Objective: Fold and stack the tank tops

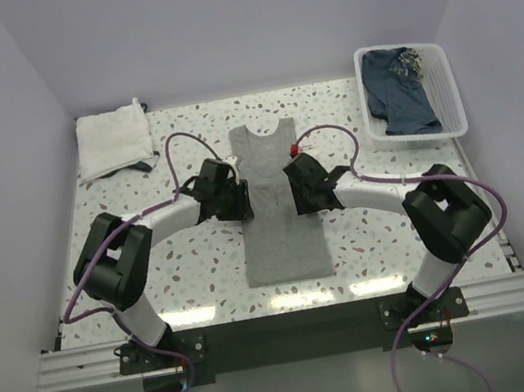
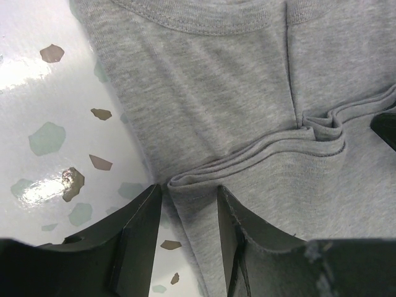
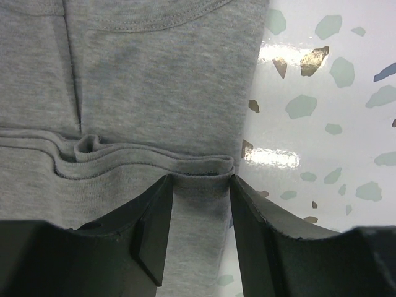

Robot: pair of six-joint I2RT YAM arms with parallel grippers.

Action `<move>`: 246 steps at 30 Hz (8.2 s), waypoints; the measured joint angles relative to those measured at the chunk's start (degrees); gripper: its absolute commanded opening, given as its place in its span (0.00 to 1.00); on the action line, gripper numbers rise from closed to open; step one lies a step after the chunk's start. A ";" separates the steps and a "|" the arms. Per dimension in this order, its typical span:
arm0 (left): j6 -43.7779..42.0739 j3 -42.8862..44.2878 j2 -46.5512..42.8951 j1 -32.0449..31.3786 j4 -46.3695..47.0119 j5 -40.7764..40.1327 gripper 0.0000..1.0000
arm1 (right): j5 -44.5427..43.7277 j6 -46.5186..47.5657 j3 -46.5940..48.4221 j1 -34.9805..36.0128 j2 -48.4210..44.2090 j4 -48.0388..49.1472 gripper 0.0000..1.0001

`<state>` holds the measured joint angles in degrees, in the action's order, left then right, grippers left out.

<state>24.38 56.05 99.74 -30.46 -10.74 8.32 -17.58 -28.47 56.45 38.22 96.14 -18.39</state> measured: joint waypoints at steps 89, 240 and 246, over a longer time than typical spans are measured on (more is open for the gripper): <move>1.60 5.35 -7.13 -3.43 -0.72 0.31 0.00 | -0.90 0.20 8.52 2.27 -5.46 -5.29 0.00; 46.73 -24.57 -14.53 0.42 28.00 -7.23 0.81 | 7.17 -3.45 9.51 -3.34 10.73 2.14 0.25; 47.65 -24.26 -14.25 0.76 26.67 -9.94 0.82 | 14.88 -13.66 3.04 0.55 7.80 11.50 0.24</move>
<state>72.03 31.79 85.49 -29.69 15.92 -1.63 -2.70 -42.13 59.48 38.76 103.94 -6.90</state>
